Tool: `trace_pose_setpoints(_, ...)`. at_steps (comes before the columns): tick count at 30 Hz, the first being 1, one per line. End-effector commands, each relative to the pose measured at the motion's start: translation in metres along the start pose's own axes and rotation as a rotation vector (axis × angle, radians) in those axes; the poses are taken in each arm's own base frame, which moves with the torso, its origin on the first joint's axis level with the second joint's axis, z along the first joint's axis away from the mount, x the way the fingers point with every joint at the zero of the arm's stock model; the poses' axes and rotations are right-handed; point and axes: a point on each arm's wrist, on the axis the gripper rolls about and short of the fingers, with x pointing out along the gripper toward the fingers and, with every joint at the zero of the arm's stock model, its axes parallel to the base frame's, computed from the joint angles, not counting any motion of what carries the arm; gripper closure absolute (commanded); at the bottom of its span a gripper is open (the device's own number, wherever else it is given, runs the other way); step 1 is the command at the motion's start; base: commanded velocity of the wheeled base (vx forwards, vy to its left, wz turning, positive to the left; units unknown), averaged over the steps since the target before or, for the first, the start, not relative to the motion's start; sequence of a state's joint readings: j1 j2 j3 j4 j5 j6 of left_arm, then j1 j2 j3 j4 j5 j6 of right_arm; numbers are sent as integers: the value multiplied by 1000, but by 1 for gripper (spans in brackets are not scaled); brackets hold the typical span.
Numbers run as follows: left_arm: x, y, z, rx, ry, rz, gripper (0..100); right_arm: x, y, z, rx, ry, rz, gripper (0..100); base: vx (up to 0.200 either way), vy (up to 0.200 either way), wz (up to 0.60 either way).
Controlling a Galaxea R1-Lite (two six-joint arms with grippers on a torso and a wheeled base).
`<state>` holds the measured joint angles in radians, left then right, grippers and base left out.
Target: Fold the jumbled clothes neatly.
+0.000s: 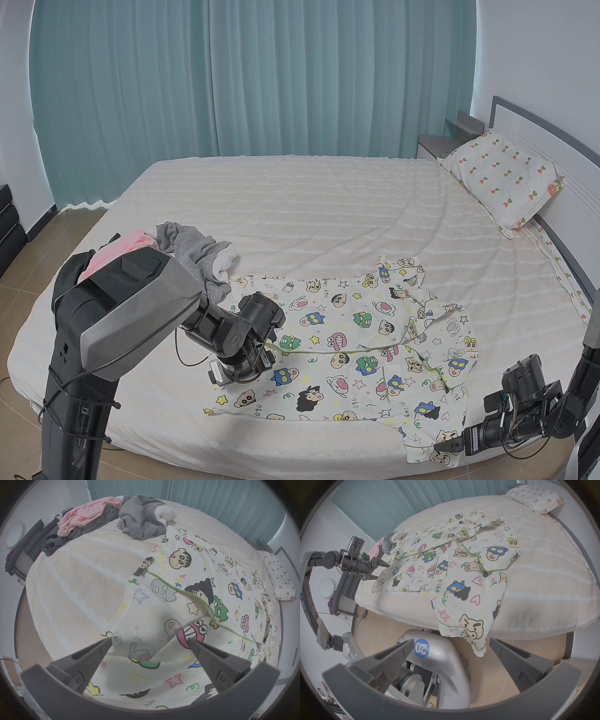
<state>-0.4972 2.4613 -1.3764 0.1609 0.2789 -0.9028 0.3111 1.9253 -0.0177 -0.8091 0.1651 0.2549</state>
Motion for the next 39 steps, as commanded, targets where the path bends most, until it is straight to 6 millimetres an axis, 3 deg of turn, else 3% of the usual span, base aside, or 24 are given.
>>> trace_pose_setpoints(1, 0, -2, -3, 8, 1, -2, 100, -1, -1, -4, 3, 13, -3, 0, 0, 0, 0)
trace_pose_setpoints(16, -5, -6, -15, 27, 18, 17, 100, -4, -1, -3, 2, -1, -1, 0, 0, 0, 0)
trace_pose_setpoints(34, -54, 0, 17, -108, -131, -26, 100, -4, -1, -3, 4, -5, -2, 0, 0, 0, 0)
trace_pose_setpoints(39, -46, 7, 14, -108, -108, -7, 100, -4, -1, -3, 4, -6, -2, 0, 0, 0, 0)
